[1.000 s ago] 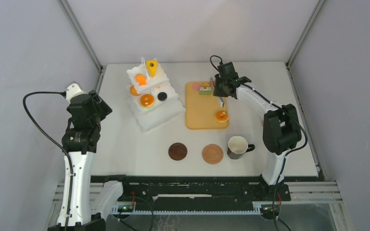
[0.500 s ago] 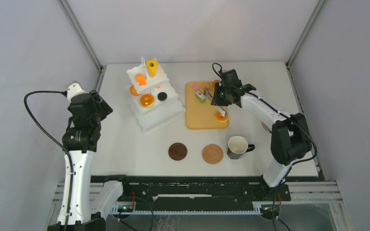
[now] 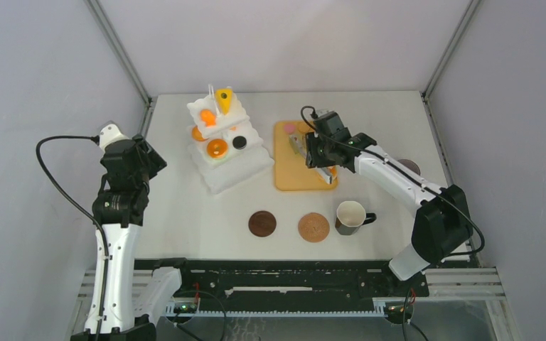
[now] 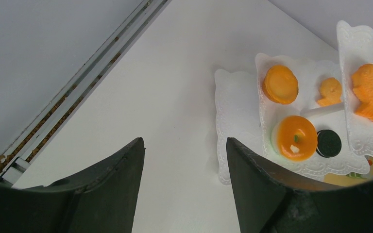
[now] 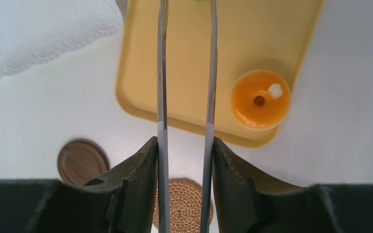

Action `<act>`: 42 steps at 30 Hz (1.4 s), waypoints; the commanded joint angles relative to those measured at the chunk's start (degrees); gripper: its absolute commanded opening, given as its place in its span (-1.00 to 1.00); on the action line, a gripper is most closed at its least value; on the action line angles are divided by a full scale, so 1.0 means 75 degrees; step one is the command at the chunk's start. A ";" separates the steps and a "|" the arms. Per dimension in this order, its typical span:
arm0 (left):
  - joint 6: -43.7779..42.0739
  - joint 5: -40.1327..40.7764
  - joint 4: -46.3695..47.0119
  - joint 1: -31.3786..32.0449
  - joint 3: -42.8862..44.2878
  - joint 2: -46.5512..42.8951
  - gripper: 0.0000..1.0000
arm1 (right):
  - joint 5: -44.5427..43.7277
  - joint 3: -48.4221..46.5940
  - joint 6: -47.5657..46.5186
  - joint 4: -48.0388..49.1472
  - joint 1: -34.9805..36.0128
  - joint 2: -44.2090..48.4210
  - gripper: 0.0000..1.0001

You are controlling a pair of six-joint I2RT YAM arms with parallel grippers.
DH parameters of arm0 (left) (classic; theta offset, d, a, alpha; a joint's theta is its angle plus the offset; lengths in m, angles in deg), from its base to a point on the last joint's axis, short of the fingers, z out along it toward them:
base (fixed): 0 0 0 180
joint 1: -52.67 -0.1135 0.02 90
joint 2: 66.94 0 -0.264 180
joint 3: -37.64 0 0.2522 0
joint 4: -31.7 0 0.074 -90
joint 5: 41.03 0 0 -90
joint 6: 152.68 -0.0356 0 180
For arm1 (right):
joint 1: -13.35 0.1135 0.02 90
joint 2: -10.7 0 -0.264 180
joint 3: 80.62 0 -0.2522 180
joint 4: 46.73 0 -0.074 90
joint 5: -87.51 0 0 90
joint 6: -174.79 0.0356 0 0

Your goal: Serve the afternoon tea

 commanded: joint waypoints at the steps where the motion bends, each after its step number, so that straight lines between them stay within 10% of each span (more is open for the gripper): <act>1: -0.0101 -0.0065 0.0301 -0.0053 -0.0169 -0.0123 0.35 | -0.0702 0.0054 -0.0333 0.0040 0.0222 -0.0091 0.00; 23: -0.0088 -0.0087 0.0264 -0.0056 -0.0192 -0.0161 0.34 | -0.0571 -0.0492 -0.0482 0.0975 0.0162 -0.1540 0.00; 33: -0.0078 -0.0087 0.0227 -0.0053 -0.0104 -0.0124 0.34 | -0.0616 -0.0493 -0.0482 0.0725 0.0412 -0.1081 -0.76; 42: -0.0066 -0.0157 0.0244 -0.0059 -0.0106 -0.0097 0.34 | -0.0767 -0.0308 -0.0434 0.0437 0.0769 -0.0287 -0.98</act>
